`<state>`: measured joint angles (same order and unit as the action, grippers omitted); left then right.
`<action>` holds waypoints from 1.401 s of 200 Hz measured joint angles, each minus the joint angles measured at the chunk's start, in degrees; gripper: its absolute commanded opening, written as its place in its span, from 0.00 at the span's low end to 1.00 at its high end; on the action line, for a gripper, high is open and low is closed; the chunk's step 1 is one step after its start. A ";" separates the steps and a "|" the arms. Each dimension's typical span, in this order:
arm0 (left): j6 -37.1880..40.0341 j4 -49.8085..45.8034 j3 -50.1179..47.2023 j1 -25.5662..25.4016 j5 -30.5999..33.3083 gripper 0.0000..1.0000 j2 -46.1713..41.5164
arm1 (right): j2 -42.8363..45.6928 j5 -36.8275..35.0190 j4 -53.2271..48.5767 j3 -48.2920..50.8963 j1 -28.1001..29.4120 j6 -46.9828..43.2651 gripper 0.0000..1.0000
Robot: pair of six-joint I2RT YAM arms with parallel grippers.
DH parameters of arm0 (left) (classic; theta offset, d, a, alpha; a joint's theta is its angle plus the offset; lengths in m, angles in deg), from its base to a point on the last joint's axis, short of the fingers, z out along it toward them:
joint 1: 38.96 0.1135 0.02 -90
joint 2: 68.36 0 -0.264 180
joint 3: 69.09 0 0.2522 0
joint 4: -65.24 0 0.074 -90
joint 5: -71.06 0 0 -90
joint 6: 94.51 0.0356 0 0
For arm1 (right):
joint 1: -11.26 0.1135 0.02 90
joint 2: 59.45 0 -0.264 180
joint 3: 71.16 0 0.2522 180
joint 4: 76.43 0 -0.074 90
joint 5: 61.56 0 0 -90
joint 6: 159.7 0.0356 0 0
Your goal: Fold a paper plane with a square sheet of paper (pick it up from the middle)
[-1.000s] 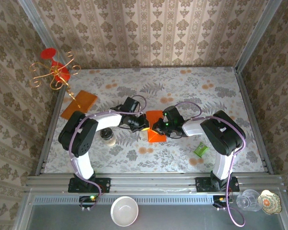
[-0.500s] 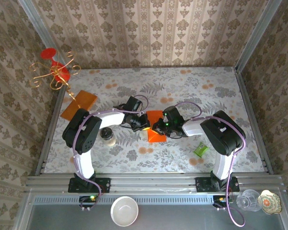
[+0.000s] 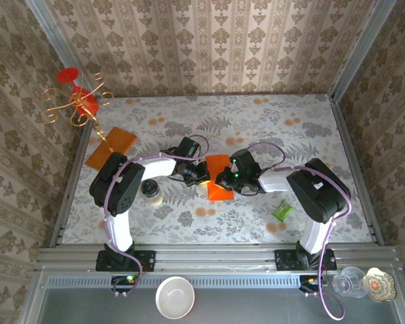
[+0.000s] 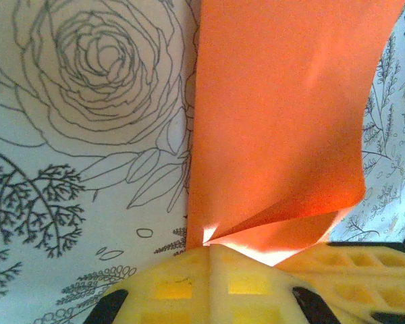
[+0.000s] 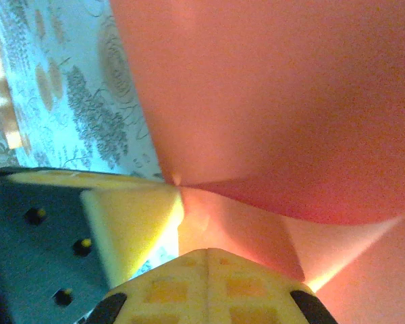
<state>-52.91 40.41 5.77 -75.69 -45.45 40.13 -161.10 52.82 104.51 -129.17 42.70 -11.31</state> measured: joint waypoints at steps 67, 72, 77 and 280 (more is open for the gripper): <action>0.44 0.00 0.00 0.00 -0.04 0.00 0.00 | 0.09 -1.29 -4.37 0.28 -0.70 -2.56 0.00; 0.44 -0.02 0.00 0.00 -0.04 0.00 0.00 | 0.07 -1.29 -4.37 0.24 -0.85 -2.56 0.00; 0.46 -0.02 0.02 0.00 -0.07 0.00 0.00 | 0.02 -1.29 -4.31 0.24 -0.87 -2.54 0.00; -4.52 7.02 -8.50 -5.57 -4.81 0.00 -5.55 | 0.02 -1.29 -1.44 1.53 -0.92 -0.96 0.00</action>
<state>-57.44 47.43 -2.73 -81.27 -50.25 34.58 -161.08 51.53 103.07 -127.64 41.78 -12.27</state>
